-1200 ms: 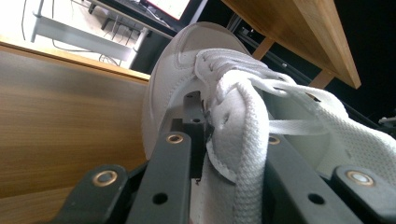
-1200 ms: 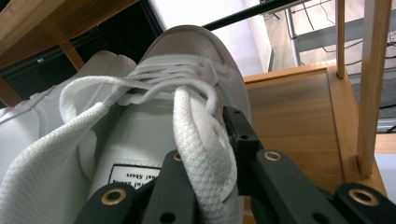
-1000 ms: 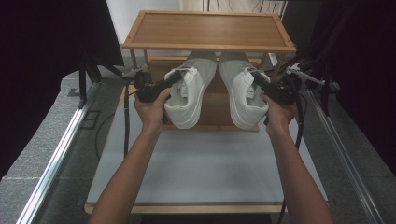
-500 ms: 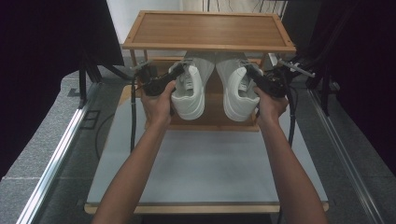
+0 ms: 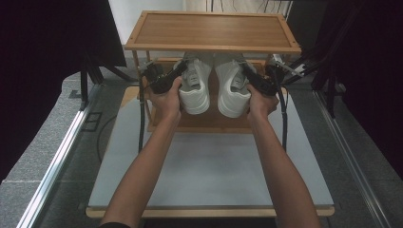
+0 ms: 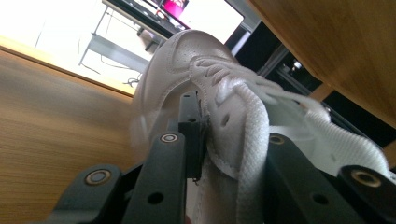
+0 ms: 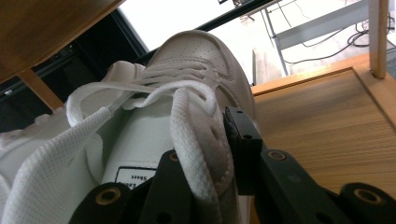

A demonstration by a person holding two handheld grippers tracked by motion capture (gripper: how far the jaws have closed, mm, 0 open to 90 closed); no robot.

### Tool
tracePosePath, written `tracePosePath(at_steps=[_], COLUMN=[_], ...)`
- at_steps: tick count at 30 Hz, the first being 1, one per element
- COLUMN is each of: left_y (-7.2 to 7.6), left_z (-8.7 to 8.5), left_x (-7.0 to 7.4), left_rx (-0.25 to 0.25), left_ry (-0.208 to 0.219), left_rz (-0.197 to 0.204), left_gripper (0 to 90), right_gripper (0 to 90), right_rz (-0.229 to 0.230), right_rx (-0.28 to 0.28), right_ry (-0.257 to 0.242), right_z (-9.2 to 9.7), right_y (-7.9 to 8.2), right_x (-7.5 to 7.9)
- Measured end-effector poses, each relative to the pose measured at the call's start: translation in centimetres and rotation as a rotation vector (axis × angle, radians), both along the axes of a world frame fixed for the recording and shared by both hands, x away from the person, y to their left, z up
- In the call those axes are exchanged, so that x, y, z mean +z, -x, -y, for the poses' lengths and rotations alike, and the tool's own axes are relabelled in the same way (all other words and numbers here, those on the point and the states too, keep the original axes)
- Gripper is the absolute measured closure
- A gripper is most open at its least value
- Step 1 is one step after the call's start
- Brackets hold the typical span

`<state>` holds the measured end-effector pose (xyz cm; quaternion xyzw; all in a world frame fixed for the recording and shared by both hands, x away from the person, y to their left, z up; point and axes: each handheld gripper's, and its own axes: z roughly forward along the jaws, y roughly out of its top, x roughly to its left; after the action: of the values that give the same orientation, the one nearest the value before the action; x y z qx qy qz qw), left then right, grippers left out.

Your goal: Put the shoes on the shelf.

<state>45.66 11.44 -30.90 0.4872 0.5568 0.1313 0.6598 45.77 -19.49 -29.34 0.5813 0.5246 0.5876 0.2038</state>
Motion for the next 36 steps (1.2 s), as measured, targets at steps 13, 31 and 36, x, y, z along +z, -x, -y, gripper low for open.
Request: tracePosePath(at_steps=[13, 31, 36], left_y=[-1.9, 3.1, 6.2], left_z=[1.4, -2.0, -2.2], left_x=[-0.5, 0.2, 0.3], left_rx=[-0.064, -0.190, -0.187], left_ry=[0.064, -0.099, -0.336], left_rz=[-0.026, 0.057, 0.094], left_gripper=[52.8, 76.7, 89.4], right_gripper=[56.9, 76.6, 89.8], right_rz=[0.017, 0.163, 0.162], right_rx=[0.026, 0.177, 0.269], right_ry=[-0.043, 0.097, 0.172], right_z=[-1.4, 2.1, 2.8], right_y=[-1.0, 3.7, 6.7], right_x=[-0.3, -0.1, -0.5])
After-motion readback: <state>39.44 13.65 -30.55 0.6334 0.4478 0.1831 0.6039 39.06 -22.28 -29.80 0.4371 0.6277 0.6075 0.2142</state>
